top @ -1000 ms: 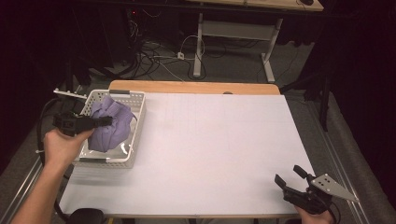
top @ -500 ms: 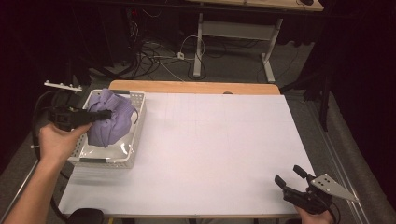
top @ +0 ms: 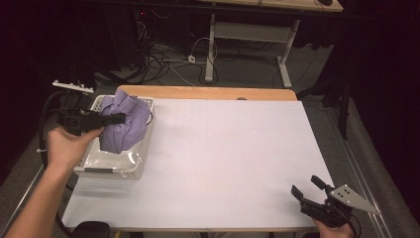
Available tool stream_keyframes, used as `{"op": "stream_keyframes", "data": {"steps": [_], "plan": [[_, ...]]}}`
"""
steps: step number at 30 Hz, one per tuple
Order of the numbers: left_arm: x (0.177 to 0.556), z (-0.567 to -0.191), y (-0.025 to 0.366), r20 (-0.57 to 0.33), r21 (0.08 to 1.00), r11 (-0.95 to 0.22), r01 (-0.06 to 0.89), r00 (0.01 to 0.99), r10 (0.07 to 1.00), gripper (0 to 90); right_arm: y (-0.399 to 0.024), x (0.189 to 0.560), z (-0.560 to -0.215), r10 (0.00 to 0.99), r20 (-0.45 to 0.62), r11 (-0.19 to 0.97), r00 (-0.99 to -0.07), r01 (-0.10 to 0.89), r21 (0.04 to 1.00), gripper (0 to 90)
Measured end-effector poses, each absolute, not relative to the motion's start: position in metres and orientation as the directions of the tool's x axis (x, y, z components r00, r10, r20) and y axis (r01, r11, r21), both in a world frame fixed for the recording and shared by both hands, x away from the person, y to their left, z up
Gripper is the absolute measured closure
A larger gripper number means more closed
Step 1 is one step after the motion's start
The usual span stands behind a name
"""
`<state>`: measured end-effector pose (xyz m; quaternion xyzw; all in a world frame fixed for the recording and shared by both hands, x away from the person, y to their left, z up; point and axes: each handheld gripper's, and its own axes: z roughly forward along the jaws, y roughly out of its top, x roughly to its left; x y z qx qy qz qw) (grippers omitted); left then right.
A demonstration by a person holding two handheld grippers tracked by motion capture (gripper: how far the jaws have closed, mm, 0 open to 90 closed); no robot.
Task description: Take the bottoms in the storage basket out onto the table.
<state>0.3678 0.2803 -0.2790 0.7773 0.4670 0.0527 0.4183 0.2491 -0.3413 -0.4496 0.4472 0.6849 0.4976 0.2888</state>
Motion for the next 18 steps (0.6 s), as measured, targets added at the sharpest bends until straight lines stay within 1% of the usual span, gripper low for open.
{"op": "stream_keyframes", "data": {"steps": [4, 18], "plan": [[0.368, -0.277, 0.273, -0.293, 0.693, -0.242, 0.679, 0.572, 0.766, 77.2, -0.341, 0.249, -0.45, 0.9, 0.047, 0.107, -0.434, 0.324, 0.94, 19.4], [0.373, -0.273, 0.246, -0.295, 0.711, -0.271, 0.649, 0.626, 0.722, 76.9, -0.341, 0.249, -0.45, 0.899, 0.047, 0.109, -0.435, 0.325, 0.939, 19.4]]}}
